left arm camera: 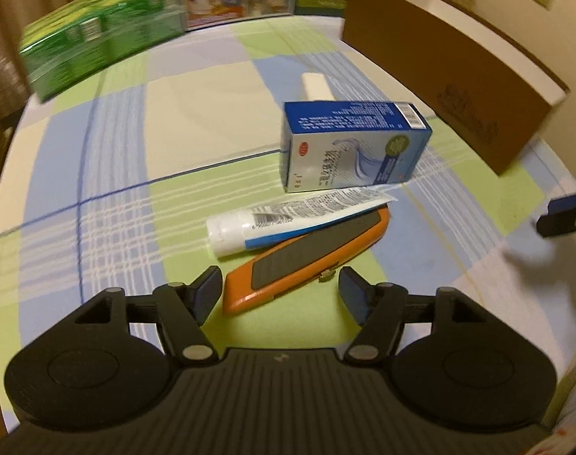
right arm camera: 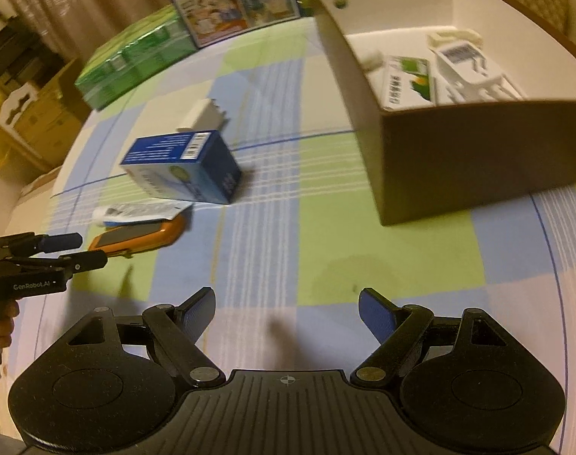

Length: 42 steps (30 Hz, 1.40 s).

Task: Organize rigid objects
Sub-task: 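Lower the left gripper onto the orange utility knife and grasp it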

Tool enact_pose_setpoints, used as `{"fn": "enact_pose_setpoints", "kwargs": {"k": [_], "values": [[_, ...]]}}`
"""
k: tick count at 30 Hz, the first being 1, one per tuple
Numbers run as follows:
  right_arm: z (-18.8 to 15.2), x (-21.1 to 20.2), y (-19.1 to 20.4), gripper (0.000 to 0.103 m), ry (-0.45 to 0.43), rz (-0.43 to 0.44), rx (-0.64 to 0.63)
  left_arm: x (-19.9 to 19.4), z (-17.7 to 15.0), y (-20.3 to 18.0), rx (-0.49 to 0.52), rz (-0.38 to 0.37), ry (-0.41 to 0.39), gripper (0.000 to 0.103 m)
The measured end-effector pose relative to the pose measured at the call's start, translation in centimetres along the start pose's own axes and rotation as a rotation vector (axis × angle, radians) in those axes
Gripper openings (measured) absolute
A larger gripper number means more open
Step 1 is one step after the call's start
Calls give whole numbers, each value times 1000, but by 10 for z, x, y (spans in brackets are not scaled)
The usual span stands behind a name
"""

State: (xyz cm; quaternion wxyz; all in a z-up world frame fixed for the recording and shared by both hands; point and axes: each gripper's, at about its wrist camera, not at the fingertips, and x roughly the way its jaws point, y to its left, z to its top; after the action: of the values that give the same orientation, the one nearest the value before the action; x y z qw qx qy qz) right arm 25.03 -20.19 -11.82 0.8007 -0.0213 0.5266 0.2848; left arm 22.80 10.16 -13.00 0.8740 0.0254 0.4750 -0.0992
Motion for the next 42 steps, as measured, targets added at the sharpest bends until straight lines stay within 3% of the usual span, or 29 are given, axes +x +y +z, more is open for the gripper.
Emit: {"fn": "enact_pose_setpoints", "kwargs": {"k": [12, 20, 24, 29, 31, 35, 38, 42], "values": [[-6, -8, -25, 80, 2, -82, 102, 11, 6, -11, 179, -158, 13, 69], [-7, -6, -32, 80, 10, -80, 116, 19, 14, -10, 228, -140, 33, 66], [-8, -7, -33, 80, 14, -83, 113, 29, 18, -11, 273, -78, 75, 63], [-13, -10, -42, 80, 18, -94, 140, 33, 15, -18, 325, -94, 91, 63], [-14, -11, -47, 80, 19, -100, 154, 33, 15, -22, 321, -87, 92, 62], [-16, -13, -53, 80, 18, -100, 176, 24, 11, -28, 274, -135, 102, 48], [-17, -13, -55, 80, 20, -98, 180, 16, 0, -42, 276, -182, 120, 47], [-18, -12, -55, 80, 26, -95, 183, 15, -7, -56, 232, -138, 124, 45]]}}
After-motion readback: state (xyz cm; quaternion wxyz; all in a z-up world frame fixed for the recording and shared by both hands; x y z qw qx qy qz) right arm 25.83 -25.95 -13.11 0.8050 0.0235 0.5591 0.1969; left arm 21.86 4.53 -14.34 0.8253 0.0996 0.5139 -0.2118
